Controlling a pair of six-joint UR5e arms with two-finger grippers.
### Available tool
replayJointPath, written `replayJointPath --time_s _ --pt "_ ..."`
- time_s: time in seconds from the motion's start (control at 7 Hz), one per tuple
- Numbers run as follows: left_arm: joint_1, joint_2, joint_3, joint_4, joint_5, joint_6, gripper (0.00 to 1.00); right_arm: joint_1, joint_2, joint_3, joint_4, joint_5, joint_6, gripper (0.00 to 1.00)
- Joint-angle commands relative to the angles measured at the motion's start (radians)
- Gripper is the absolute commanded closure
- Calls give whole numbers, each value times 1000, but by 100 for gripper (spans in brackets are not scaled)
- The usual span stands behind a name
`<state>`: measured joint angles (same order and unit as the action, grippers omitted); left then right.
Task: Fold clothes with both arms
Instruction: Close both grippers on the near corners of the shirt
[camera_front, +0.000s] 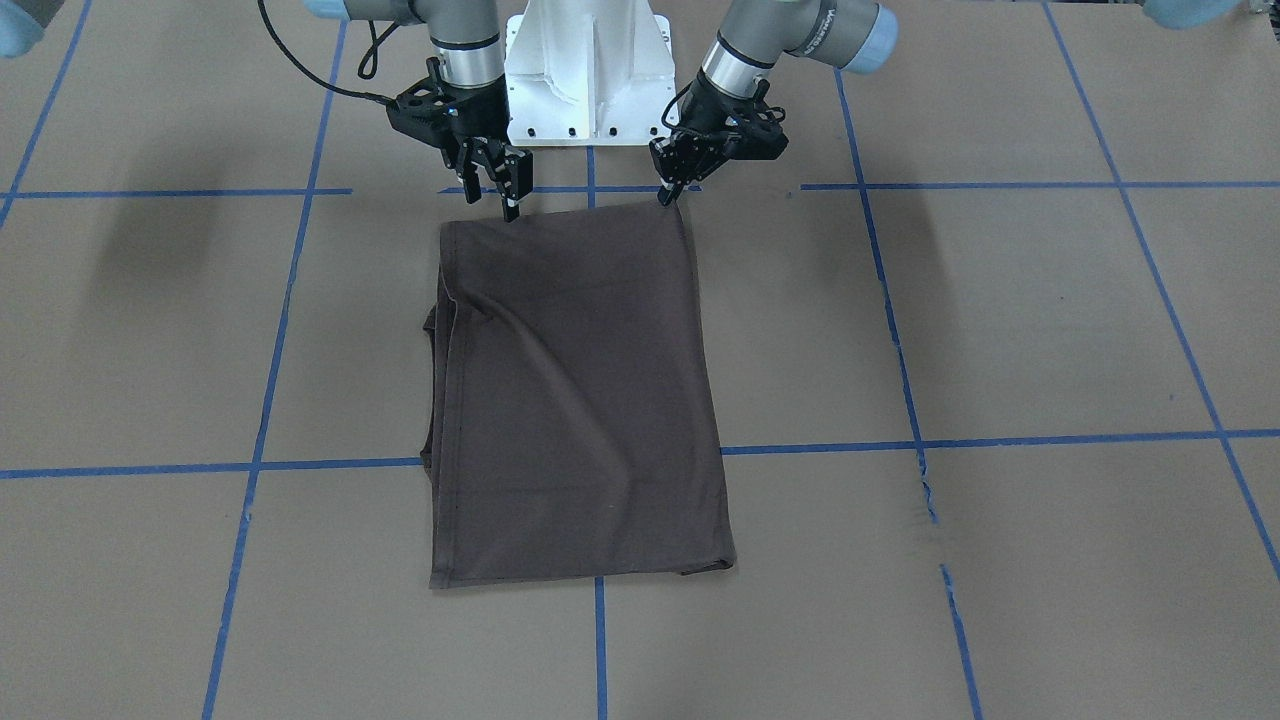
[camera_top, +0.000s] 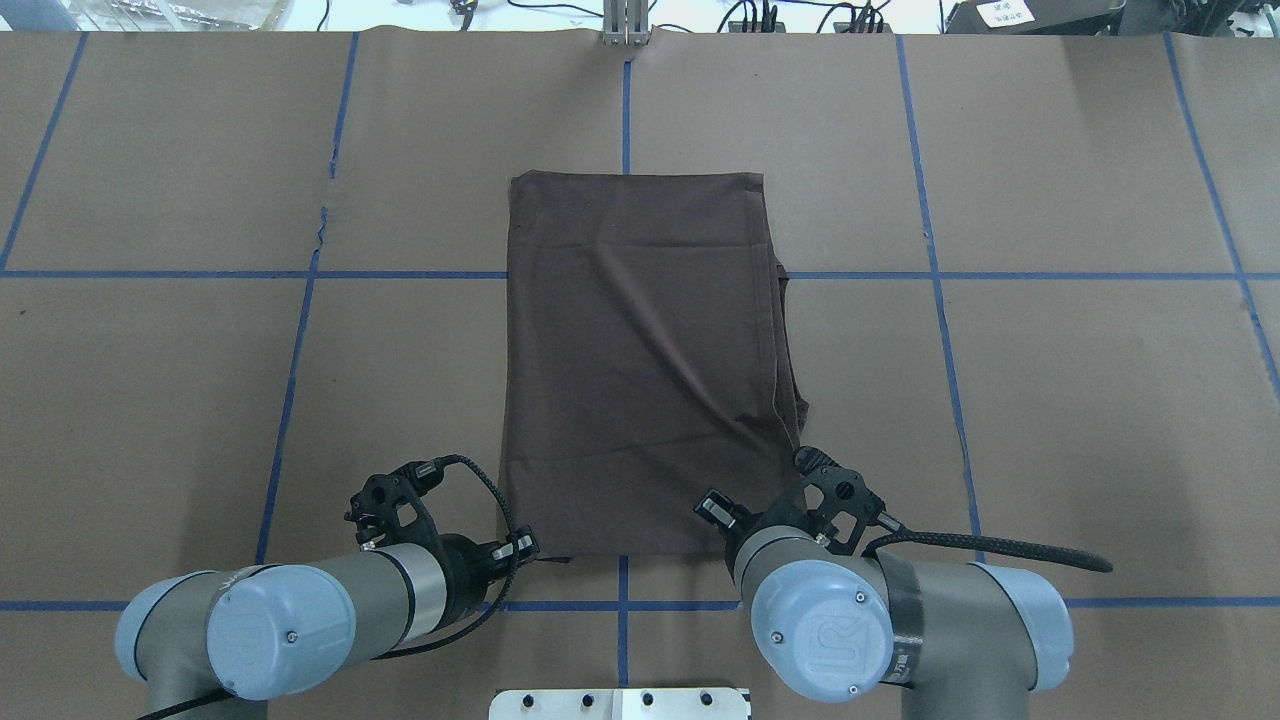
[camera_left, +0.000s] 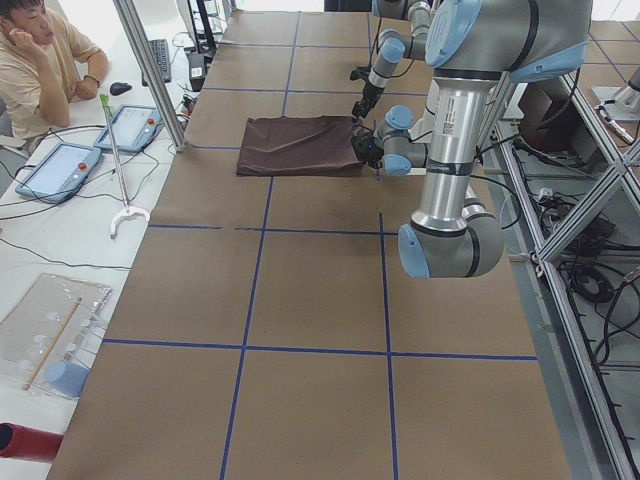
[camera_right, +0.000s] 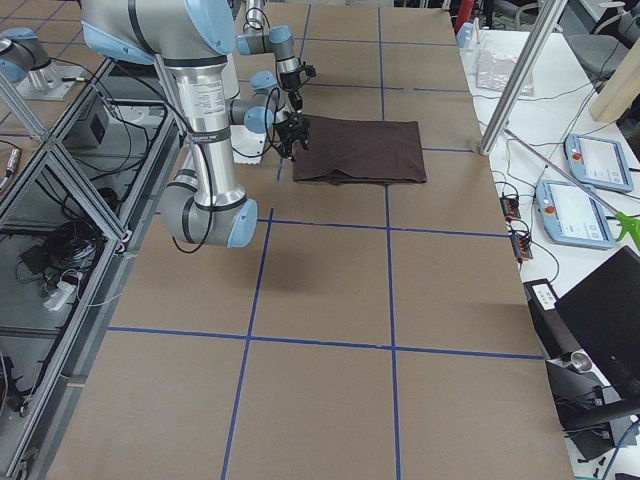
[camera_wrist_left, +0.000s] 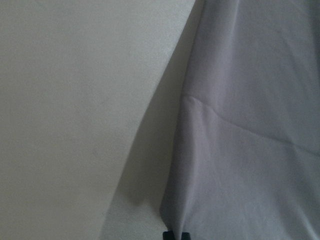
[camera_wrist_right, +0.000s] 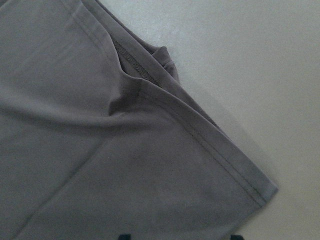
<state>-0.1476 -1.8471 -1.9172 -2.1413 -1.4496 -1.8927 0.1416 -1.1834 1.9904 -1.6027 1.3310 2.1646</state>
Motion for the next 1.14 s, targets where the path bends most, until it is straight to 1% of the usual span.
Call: replayJointPath --time_s 0.0,0.14,0.71,1.0 --pt "0 -3 0 0 0 0 100 24 10 -54 0 7 -41 27" --pt "0 -3 0 0 2 0 100 23 11 -55 1 22 -42 27" --pt "-1 -3 0 0 0 1 100 16 13 -65 -5 33 -45 29" --pt "0 -3 0 0 0 1 100 16 42 -105 -6 33 -46 30"
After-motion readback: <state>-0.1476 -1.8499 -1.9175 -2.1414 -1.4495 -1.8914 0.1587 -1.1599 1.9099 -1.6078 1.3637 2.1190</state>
